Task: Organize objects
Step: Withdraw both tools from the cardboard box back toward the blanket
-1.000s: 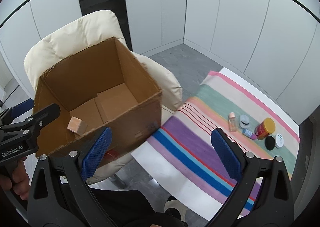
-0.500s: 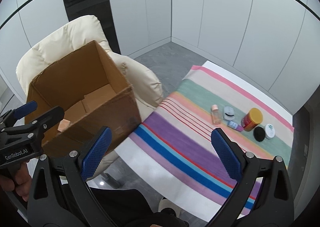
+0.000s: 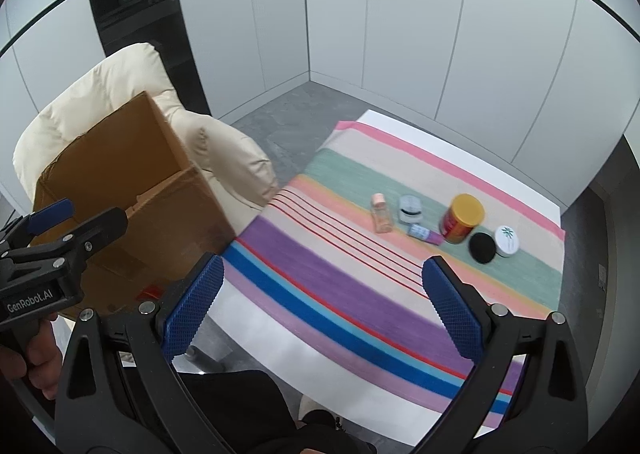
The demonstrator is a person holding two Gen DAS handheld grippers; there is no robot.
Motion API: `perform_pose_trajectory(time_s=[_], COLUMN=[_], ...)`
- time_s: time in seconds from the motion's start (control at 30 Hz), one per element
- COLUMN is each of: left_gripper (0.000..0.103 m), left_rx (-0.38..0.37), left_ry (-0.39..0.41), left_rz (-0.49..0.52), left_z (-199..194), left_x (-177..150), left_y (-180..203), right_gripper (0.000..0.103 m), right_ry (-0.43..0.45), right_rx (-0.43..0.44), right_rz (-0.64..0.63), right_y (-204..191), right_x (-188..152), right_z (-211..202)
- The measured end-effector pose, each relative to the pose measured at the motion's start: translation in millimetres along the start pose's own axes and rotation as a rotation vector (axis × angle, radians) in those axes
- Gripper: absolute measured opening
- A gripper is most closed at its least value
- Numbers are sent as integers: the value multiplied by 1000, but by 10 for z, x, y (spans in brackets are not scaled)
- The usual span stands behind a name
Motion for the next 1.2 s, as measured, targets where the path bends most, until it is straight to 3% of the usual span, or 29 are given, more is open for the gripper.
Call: perform_pose_trajectory(time_s=[1.2], left_gripper=[103], left_rx=[-176], left_ry=[-15], left_rz=[144], left_z=[283], left_x=[340], left_y=[1665], right_gripper=[101], right_ry=[29], right_rx=[-168], right_rz=[213], right_y=[1808], right_x=[-153], right_z=[-396])
Point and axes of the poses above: each gripper's, at about its wrist camera, not at the fingertips, and z roughly the way its jaws point, y to its right, x to its top, the point moved 10 cm from there along z, roughly the way its jaws point, and after that the axes turned 14 degrees about z, right-handed, at the moved point
